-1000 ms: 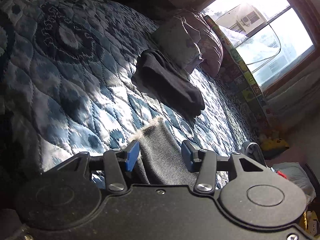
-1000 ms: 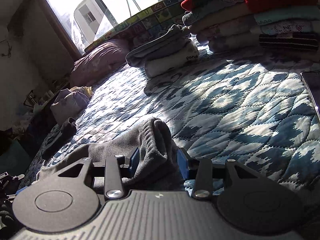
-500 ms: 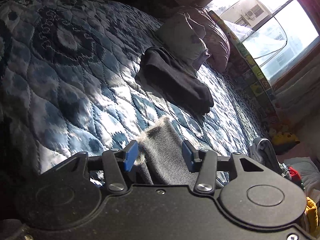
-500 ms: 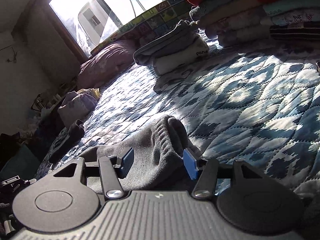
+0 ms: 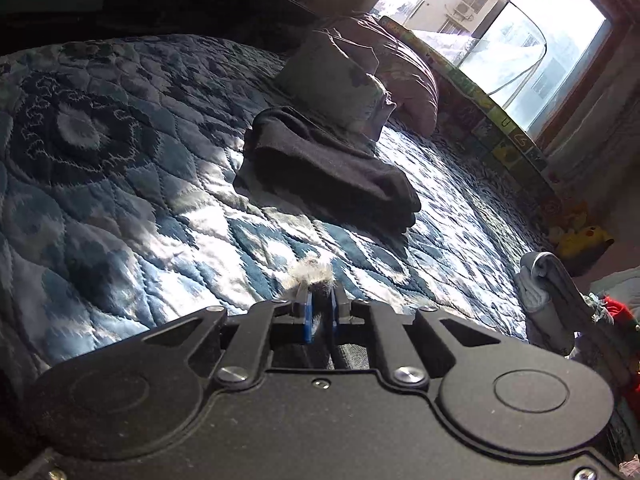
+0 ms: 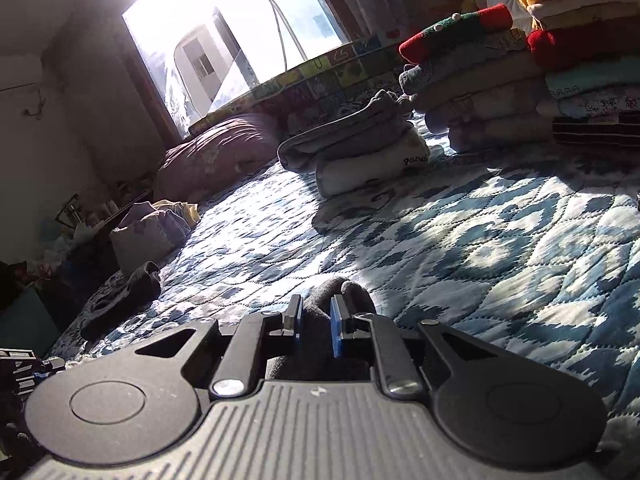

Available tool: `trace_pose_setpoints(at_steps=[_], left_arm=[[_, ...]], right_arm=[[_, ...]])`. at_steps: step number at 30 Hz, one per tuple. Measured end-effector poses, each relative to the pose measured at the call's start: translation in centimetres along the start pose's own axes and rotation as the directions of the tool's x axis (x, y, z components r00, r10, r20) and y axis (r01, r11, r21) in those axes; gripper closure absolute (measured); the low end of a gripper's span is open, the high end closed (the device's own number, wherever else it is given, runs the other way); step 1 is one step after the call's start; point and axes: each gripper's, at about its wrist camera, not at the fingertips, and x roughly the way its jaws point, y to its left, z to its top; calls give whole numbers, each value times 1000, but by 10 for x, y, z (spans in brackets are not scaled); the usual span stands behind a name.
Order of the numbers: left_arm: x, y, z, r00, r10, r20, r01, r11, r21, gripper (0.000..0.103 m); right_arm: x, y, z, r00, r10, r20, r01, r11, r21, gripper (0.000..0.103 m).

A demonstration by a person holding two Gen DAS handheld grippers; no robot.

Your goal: Fold clothes

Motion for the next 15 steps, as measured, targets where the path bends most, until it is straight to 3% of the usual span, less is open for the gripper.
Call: trace_pose_setpoints(at_steps=[6,11,15], left_arm=[[3,-9,10,998,-62,31,62,998,-12,98],[19,-6,17,993,-119,17,120,985,-120,98],[32,-3,26,995,-95,6,95,985,-142,99]], right_arm=[[10,-4,8,1000,25,12,-26,1000,18,89],[29,-19,18,998,45,33,-48,995,89,91],[46,-29,26,998,43,44,-49,989,138,92]])
